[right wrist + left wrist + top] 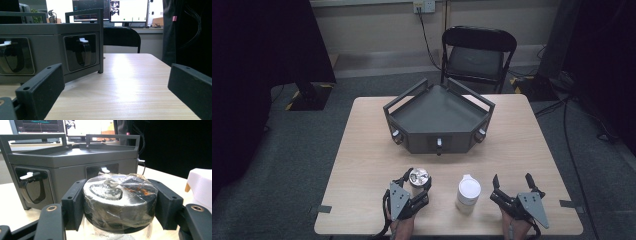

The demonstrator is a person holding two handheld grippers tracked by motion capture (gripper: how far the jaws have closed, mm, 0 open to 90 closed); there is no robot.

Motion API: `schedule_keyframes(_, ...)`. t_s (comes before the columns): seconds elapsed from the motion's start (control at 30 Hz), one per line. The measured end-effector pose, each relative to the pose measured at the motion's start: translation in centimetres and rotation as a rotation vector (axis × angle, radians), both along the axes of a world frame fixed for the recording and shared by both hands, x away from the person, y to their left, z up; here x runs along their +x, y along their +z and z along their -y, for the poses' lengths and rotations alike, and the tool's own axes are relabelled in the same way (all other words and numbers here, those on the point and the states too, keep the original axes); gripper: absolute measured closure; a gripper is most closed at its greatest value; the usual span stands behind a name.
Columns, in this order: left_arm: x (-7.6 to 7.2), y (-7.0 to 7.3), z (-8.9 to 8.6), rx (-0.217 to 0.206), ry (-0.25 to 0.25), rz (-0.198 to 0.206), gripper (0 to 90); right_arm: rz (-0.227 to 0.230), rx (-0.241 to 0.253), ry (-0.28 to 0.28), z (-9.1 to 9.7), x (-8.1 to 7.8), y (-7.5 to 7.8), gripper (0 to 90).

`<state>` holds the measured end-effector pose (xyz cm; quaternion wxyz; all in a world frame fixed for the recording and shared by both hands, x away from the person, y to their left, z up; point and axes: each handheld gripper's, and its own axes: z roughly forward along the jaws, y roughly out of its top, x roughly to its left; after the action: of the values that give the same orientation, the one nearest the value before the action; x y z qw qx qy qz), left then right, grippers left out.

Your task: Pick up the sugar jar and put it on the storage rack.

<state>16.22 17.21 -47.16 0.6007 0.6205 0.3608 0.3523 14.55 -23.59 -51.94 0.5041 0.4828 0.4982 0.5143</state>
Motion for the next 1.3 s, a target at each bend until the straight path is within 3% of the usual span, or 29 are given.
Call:
schedule_keyframes(0.77, 1.5, 2.6, -1.0, 0.004, -0.033, 0.016, 35.1, -0.001, -0.005, 0.001, 0.0, 0.0, 0.0, 0.0)
schedule_keyframes(1.1, 2.6, 3.6, -1.5, -0.018, -0.047, 0.027, 35.1, -0.001, -0.006, 0.003, 0.0, 0.0, 0.0, 0.0)
schedule_keyframes(1.3, 3.1, 4.7, -1.2, 0.005, -0.052, 0.044, 35.1, -0.001, -0.005, 0.002, 0.0, 0.0, 0.0, 0.0)
